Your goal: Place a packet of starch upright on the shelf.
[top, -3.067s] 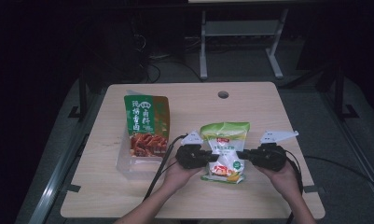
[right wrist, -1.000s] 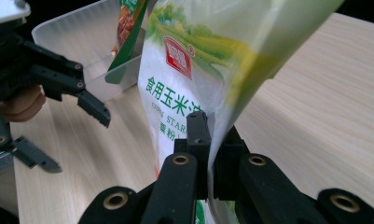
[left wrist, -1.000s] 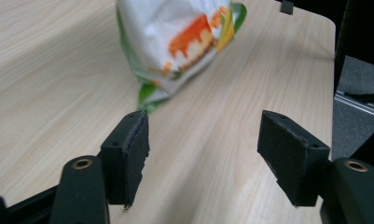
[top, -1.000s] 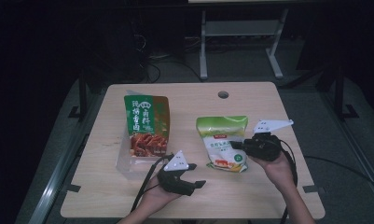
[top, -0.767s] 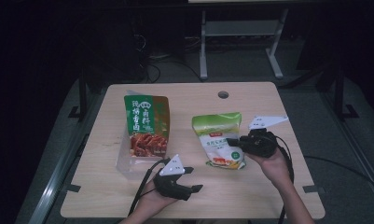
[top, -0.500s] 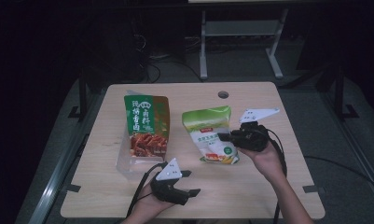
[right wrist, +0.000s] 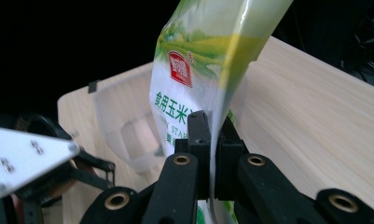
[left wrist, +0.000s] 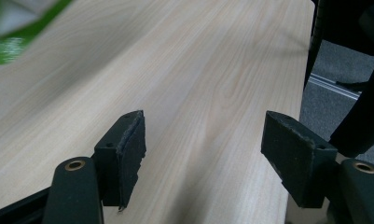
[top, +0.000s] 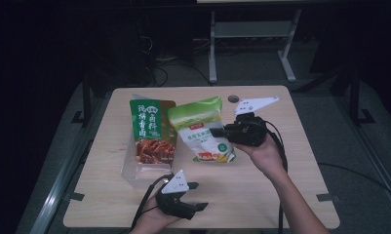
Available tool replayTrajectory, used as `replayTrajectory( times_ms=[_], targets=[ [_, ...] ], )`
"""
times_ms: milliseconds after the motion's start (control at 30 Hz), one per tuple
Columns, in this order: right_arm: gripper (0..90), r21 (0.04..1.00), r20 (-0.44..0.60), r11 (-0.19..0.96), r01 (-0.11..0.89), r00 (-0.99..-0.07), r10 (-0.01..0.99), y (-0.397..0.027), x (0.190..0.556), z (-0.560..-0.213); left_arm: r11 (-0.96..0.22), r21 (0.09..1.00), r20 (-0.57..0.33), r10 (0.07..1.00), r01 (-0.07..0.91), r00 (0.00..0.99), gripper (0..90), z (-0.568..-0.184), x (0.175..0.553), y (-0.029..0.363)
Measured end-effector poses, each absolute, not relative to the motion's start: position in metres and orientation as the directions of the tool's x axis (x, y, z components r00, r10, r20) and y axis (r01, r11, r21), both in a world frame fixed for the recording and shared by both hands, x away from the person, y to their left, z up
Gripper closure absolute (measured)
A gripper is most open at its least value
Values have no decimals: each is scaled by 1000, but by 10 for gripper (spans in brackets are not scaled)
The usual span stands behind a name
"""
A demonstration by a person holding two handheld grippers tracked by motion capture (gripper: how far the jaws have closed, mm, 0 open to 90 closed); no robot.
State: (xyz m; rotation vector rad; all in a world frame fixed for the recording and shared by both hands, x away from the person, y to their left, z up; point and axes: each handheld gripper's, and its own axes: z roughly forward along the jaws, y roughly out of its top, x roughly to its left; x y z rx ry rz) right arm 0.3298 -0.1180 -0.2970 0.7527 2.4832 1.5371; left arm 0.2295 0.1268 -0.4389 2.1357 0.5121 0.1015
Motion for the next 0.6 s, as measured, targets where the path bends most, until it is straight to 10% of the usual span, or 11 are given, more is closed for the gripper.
replayTrajectory(
  times_ms=[600],
  targets=[
    [881, 884, 182, 362, 294, -932, 314, -27, 343, -286, -500, 809, -101, 398, 307, 912, 284, -440, 220, 133]
  ],
)
